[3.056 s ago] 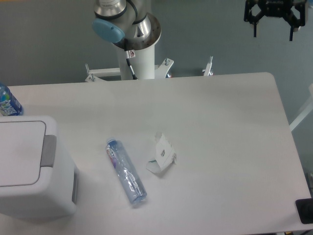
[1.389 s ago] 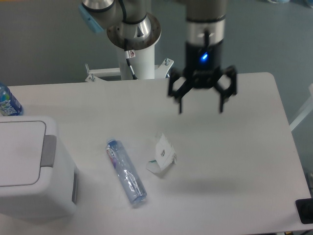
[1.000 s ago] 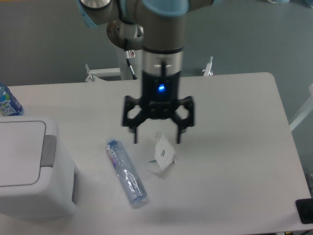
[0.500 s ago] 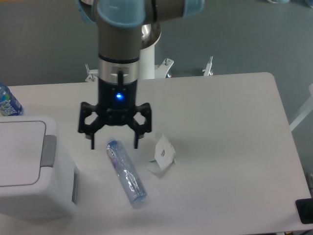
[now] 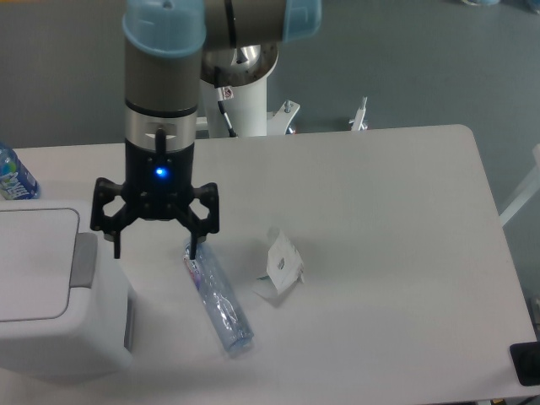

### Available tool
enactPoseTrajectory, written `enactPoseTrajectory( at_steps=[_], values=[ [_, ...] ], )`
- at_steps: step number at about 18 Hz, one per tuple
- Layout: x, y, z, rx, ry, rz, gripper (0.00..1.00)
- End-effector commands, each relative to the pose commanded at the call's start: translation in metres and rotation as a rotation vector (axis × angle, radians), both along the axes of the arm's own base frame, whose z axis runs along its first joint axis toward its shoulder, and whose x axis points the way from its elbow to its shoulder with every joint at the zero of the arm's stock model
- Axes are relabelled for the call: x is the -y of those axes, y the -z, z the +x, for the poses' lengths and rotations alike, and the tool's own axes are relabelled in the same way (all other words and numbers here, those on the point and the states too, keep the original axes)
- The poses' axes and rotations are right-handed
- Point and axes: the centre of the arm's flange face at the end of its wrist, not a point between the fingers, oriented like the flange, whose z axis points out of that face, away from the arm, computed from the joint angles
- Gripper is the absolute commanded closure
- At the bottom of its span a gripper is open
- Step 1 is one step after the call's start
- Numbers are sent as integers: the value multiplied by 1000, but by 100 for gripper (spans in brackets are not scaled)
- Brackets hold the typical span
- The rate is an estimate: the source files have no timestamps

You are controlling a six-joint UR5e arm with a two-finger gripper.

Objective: Open the trash can
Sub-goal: 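Move the open gripper across the table toward the white trash can lid, then lower the gripper onto the lid's grey handle and lift it open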

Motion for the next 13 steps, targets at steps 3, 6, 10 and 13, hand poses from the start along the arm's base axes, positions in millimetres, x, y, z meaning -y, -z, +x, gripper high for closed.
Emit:
enactPoseTrajectory(
  at_steps=[3,6,10,13],
  values=[
    [-5,7,4,5,11,-9,0],
    [-8,8,11,7,23,-12,0],
    [-11,14,11,11,27,-19,0],
    [-12,14,12,11,30,-19,0]
  ],
)
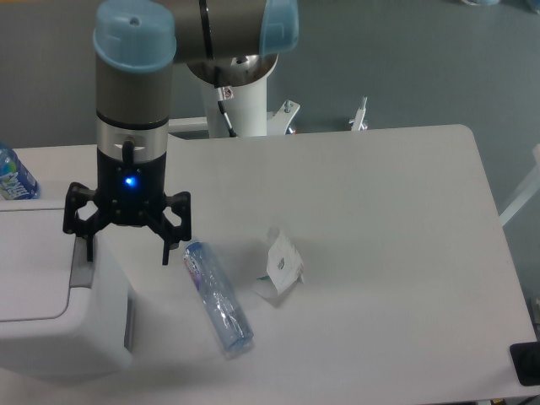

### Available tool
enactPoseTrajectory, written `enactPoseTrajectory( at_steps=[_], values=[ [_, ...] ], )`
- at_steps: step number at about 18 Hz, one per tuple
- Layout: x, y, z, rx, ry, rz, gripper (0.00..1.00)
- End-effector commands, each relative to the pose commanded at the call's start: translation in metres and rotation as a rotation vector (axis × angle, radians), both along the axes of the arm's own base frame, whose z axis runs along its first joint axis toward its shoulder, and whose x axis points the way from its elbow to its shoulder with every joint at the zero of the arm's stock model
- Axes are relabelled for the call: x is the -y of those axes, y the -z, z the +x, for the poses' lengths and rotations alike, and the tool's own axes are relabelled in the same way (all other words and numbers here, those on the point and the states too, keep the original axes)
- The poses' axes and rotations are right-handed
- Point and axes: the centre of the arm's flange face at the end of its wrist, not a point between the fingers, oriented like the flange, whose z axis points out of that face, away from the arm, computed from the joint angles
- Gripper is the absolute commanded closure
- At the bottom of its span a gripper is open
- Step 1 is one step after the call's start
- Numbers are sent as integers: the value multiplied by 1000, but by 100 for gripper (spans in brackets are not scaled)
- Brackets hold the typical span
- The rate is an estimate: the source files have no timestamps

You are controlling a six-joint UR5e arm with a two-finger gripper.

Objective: Open the trash can
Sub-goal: 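Lower the gripper onto the lid's grey handle and lift it open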

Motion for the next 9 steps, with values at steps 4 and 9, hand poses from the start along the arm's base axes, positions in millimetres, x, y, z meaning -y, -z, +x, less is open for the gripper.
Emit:
enactPoseTrajectory(
  at_steps=[4,9],
  values=[
    [-1,3,-1,2,0,-4,0],
    [-2,6,0,6,0,-8,0]
  ],
)
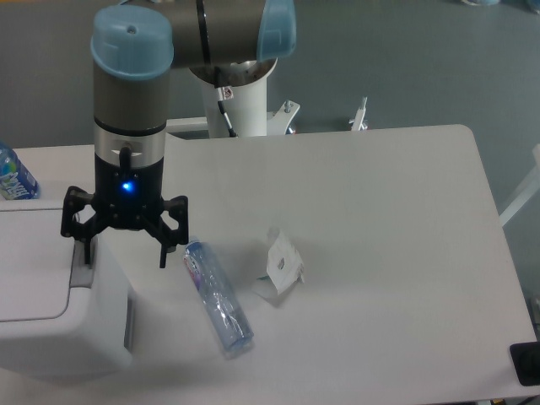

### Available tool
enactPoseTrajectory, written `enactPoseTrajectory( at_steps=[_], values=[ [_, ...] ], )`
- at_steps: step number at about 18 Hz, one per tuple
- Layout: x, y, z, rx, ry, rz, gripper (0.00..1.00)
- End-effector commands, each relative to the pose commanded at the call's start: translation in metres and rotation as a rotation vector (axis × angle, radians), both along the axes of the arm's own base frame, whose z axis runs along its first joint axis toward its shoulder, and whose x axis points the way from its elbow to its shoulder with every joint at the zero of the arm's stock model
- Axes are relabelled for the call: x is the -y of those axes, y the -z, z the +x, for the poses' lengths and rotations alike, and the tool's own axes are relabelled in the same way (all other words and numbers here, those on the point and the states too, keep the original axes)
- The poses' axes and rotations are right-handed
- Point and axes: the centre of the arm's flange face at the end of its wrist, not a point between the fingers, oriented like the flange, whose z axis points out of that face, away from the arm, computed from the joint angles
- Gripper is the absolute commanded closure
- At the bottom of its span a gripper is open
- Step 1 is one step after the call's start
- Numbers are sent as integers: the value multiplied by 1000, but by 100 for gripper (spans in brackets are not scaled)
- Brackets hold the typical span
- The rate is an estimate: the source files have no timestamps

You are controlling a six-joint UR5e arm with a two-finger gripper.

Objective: Open the trash can
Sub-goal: 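Lower the gripper onto the lid's grey handle and lift it open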

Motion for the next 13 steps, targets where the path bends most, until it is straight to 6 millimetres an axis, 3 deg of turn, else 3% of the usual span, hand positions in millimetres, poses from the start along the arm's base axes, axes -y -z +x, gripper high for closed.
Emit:
enactPoseTrajectory(
  at_steps=[9,13],
  values=[
    [-1,-1,-1,-2,1,2,0],
    [-1,-43,-16,-66,-6,69,0]
  ],
)
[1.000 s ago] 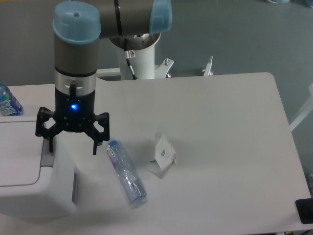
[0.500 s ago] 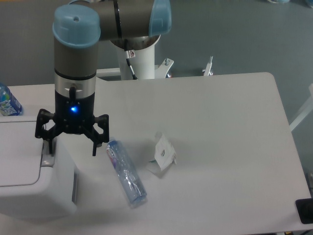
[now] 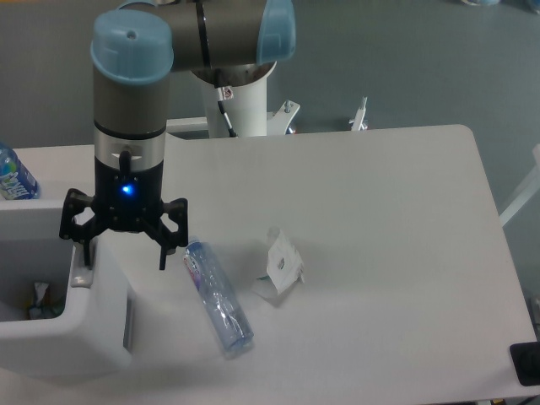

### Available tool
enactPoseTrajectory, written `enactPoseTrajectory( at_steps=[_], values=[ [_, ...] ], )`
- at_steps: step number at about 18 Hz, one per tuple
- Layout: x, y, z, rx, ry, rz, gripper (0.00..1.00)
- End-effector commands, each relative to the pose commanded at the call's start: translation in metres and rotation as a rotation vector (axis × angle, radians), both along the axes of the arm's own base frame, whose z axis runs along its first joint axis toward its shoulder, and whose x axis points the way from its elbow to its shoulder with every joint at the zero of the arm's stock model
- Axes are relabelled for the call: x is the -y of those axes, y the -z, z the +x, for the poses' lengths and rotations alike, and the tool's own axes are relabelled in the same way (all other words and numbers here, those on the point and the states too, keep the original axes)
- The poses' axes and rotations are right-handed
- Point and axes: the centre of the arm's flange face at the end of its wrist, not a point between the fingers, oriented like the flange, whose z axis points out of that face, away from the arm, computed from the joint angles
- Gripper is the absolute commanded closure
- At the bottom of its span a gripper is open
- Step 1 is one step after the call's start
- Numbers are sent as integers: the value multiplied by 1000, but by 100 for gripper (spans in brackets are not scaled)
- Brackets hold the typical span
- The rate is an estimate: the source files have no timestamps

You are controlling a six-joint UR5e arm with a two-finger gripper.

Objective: Open the trash can
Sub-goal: 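Lower the gripper onto the lid's grey handle and lift it open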

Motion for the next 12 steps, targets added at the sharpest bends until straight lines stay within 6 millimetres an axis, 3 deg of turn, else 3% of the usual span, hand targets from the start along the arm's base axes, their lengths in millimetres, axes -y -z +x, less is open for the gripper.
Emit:
enactPoseTrajectory(
  at_steps=[5,7,12],
  values=[
    [54,-21,-82,-241,-61,-116,0],
    [85,-11,-122,-340,-80,-254,0],
    [176,-4,-185,-380,22,-479,0]
  ],
)
